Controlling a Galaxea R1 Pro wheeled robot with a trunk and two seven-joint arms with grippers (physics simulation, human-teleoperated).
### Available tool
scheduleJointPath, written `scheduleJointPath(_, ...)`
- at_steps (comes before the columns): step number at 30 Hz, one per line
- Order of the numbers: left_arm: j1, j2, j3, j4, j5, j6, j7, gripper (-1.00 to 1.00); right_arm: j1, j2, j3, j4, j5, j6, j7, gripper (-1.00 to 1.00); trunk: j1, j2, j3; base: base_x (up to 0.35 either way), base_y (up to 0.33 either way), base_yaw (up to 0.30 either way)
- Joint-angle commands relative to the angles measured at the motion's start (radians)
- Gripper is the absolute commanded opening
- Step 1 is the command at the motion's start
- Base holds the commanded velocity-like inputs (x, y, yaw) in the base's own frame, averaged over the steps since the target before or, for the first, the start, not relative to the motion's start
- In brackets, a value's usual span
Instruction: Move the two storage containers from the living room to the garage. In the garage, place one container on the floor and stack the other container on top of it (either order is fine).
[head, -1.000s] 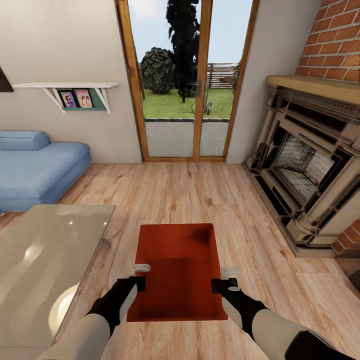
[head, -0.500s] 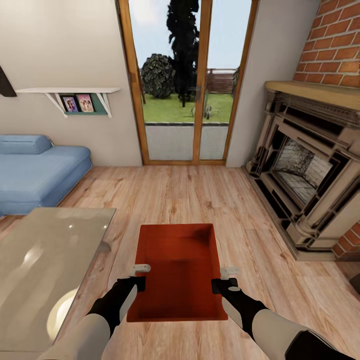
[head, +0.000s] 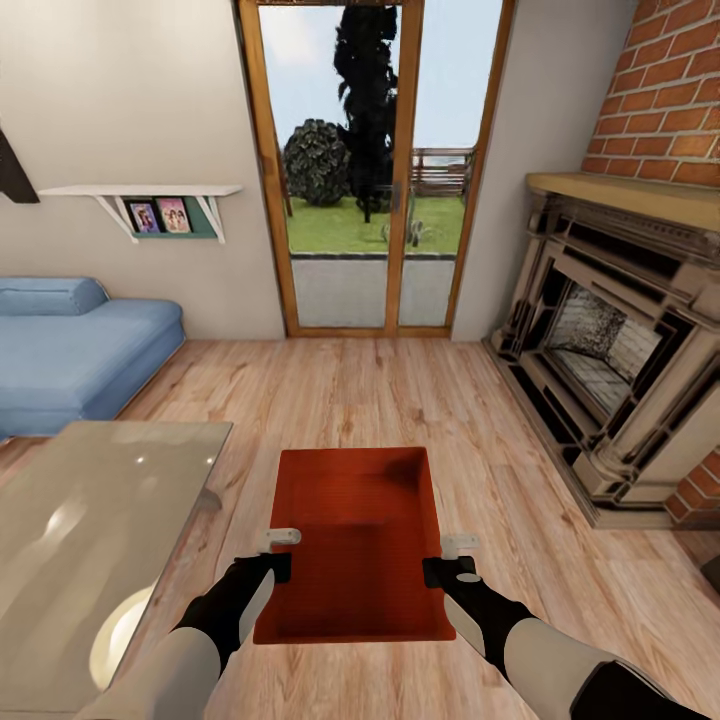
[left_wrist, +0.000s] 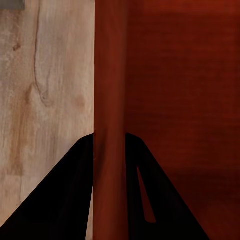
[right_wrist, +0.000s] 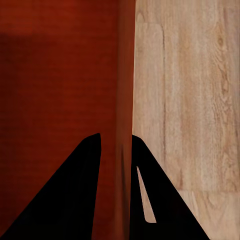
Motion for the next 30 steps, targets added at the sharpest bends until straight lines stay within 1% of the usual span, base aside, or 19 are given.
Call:
scheduleJointPath(1,0.0,0.008,-0.001,0.033,-0.014,0.009,0.009,-1.0,-0.002,-0.021,-0.035,-0.003,0.015,-0.003,-0.019,-1.0,0.0,-0.002,0.0,0.0,0.0,0.0)
scheduleJointPath(30,0.0,0.008,-0.001,0.033,-0.014,0.009,0.009,-1.0,-0.002,-0.021,-0.035,-0.003,0.015,-0.003,-0.019,-1.0,0.0,-0.002,0.044,0.0,0.0,0.0)
